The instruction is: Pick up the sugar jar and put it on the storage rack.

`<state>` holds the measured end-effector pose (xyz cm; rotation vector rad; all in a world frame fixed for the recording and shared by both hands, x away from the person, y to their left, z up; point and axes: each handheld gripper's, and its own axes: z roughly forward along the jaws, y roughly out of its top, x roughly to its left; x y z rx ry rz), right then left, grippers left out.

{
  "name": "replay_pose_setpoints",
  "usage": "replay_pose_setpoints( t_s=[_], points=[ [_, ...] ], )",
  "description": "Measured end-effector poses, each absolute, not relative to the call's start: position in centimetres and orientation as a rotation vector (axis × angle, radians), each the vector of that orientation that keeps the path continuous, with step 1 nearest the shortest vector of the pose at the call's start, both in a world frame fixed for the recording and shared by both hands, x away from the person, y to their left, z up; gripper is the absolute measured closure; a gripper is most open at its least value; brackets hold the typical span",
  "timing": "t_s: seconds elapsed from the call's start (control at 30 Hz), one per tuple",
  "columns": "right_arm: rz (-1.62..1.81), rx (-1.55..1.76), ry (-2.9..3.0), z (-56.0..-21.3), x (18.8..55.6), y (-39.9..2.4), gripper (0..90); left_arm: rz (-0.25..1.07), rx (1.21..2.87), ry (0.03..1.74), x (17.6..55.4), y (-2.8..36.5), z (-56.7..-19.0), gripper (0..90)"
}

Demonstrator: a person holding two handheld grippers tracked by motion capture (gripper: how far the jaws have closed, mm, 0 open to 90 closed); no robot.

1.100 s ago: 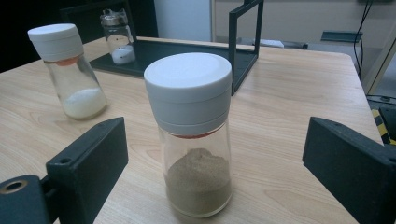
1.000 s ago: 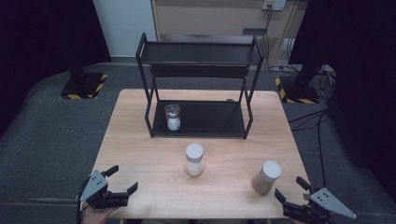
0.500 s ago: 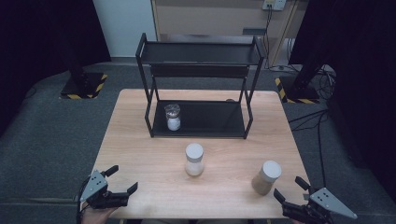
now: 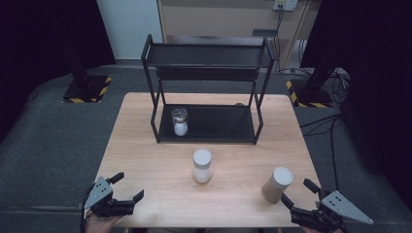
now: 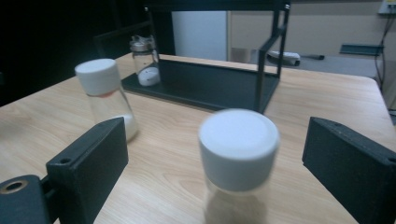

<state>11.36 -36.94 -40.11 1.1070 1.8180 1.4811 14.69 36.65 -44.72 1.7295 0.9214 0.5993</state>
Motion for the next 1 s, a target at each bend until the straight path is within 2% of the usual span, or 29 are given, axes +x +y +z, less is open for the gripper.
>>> replay_pose_setpoints(
  t_s=[0.53, 1.0],
  points=[
    [1.524, 1.007, 1.989, -36.4, 15.6, -32.9, 6.9, 0.591, 1.731, 0.923, 14.7, 36.7, -44.7, 0.5],
    [1.536, 0.911, 2.139, -35.7, 20.8, -27.6, 7.4, 0.586, 1.734, 0.921, 14.8, 36.7, -44.7, 0.5]
  ],
)
